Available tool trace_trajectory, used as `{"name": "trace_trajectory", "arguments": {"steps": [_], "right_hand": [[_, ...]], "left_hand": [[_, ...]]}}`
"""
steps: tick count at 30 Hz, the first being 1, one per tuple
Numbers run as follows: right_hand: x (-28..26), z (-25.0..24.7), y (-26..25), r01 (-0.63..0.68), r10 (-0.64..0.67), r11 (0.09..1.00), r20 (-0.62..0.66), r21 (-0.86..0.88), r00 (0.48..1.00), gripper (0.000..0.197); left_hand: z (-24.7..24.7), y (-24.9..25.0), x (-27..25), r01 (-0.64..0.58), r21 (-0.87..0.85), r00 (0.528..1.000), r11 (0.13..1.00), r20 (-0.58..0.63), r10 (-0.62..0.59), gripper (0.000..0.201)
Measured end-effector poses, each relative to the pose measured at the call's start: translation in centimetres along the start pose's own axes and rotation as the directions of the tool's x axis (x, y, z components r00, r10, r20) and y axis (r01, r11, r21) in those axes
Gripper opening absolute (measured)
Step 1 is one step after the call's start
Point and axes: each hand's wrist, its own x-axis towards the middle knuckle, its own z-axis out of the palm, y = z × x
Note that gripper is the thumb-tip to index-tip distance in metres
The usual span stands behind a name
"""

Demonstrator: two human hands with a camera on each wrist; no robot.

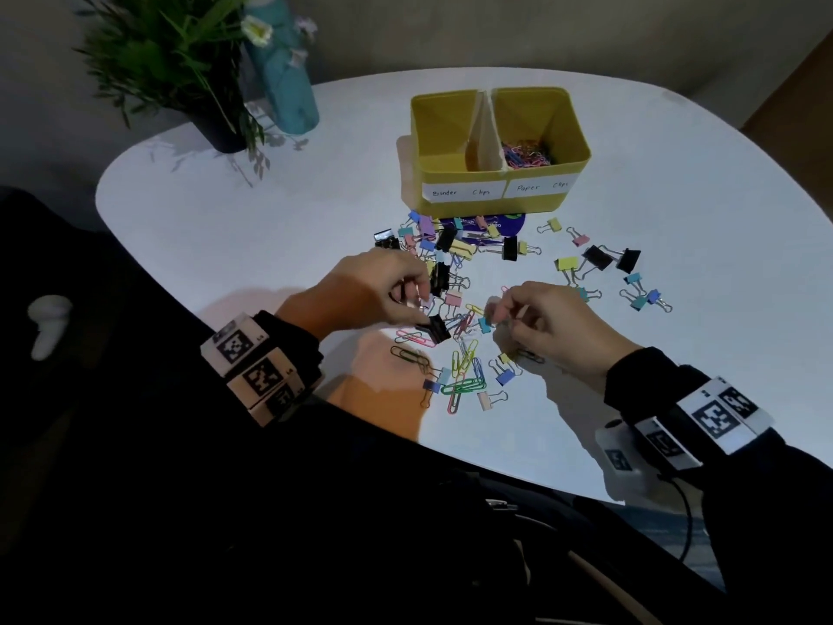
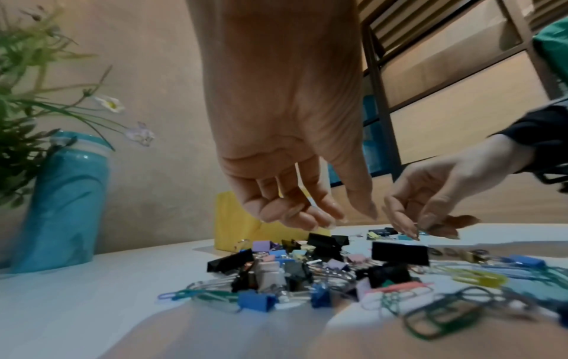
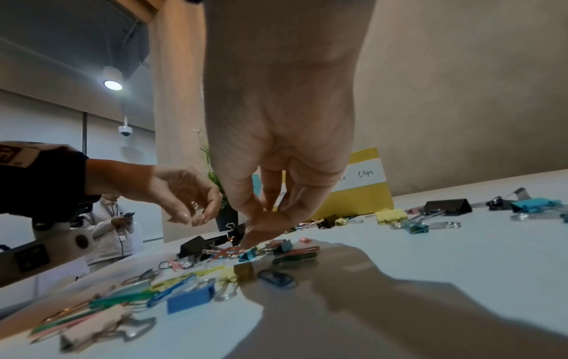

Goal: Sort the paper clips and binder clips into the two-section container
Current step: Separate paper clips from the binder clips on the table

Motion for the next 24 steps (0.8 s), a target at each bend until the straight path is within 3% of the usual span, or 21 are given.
{"name": "trace_trajectory", "arguments": {"steps": [4, 9, 12, 16, 18, 21, 24], "right_hand": [[0.4, 1.1, -0.8, 0.04, -0.032, 0.991, 0.062, -0.128, 0.998, 0.017], [0.4, 2.8, -1.8, 0.15, -0.127, 0.952, 0.104, -0.268, 0.987, 0.032], [-0.4, 2.0, -1.1, 0.184, -0.151, 0.948, 0.144, -0.259, 0.978, 0.029], [-1.8, -0.4, 0.5, 0.057, -0.07, 0.982, -0.064, -0.181, 0.996, 0.017], [-2.4, -1.6, 1.8, -0.055, 0.033, 0.986, -0.137, -0.157, 0.99, 0.013], [-3.3, -1.9, 2.8, -0.192, 0.17, 0.961, -0.121, -0.202, 0.978, 0.014], [-3.8, -0.8, 2.2, -0.225, 0.207, 0.952, -0.103, -0.206, 0.973, 0.016]], "left_hand": [[2.1, 1.6, -0.1, -0.048, 0.119, 0.998, 0.992, 0.045, 0.043, 0.041], [2.9, 2.0, 0.7, -0.042, 0.289, 0.999, 0.956, -0.007, 0.046, 0.014], [2.4, 0.7, 0.8, 0.009, 0.306, 0.999, 0.952, -0.045, 0.005, 0.022], [2.2, 0.4, -0.1, -0.032, 0.253, 0.987, 0.967, -0.142, 0.07, 0.04], [2.3, 1.3, -0.8, -0.081, 0.243, 0.991, 0.967, -0.085, 0.104, 0.033], [2.6, 2.7, -1.2, -0.111, 0.258, 0.992, 0.96, 0.088, 0.091, 0.021], [3.2, 3.7, -1.0, -0.124, 0.177, 0.973, 0.976, 0.215, 0.085, 0.033]]}}
